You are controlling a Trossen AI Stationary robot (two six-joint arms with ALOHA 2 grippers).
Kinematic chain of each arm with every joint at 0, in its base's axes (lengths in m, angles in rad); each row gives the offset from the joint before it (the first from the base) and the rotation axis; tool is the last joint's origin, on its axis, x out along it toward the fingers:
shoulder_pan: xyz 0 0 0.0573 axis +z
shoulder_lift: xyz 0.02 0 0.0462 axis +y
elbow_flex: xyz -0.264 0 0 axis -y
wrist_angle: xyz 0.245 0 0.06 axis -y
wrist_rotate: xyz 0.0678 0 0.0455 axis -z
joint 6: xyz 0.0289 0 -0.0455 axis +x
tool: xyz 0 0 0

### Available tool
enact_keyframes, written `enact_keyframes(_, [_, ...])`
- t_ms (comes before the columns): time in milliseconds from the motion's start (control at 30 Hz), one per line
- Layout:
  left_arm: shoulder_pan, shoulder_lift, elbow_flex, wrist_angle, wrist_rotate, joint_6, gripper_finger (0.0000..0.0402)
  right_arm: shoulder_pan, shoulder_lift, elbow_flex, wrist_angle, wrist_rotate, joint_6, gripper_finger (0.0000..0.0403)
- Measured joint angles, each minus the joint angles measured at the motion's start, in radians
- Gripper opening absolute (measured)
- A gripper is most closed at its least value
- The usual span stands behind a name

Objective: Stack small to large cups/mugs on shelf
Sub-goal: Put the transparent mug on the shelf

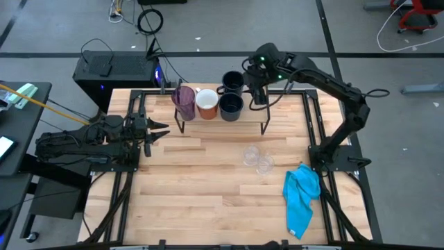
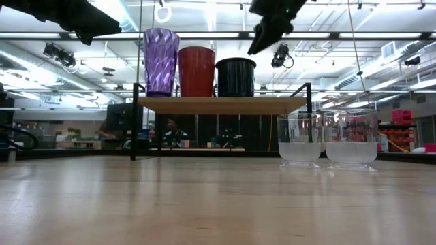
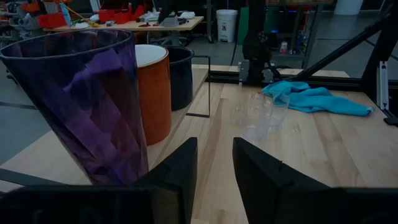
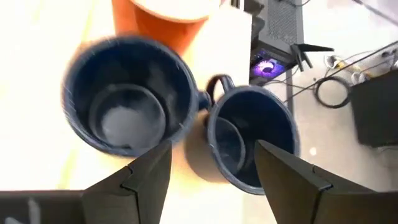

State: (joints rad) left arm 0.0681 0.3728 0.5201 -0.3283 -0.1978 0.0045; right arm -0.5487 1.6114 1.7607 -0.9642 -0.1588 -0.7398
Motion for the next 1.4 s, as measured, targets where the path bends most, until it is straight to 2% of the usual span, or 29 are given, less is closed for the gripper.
enact_keyframes(200, [0.000,0.000,0.000,0.000,0.000,0.000,0.0110,0.085,-0.039,0.000,-0.021,-0.027,0.231,0.0236])
enact_keyframes(633, [0.000,0.000,0.000,0.000,0.000,0.000,0.0110,0.370,-0.017,-0.017,-0.131,-0.042,0.522,0.0236])
enact_keyframes(800, [0.000,0.000,0.000,0.001,0.000,-0.001,0.0110,0.468,-0.010,-0.157,-0.087,0.021,0.633,0.0229])
enact_keyframes(1033, [0.000,0.000,0.000,0.001,0.000,-0.001,0.0110,0.562,-0.008,-0.363,-0.002,0.105,0.893,0.0220])
enact_keyframes(1400, [0.000,0.000,0.000,0.002,0.000,0.000,0.0110,0.672,-0.008,-0.488,0.058,0.134,1.037,0.0218])
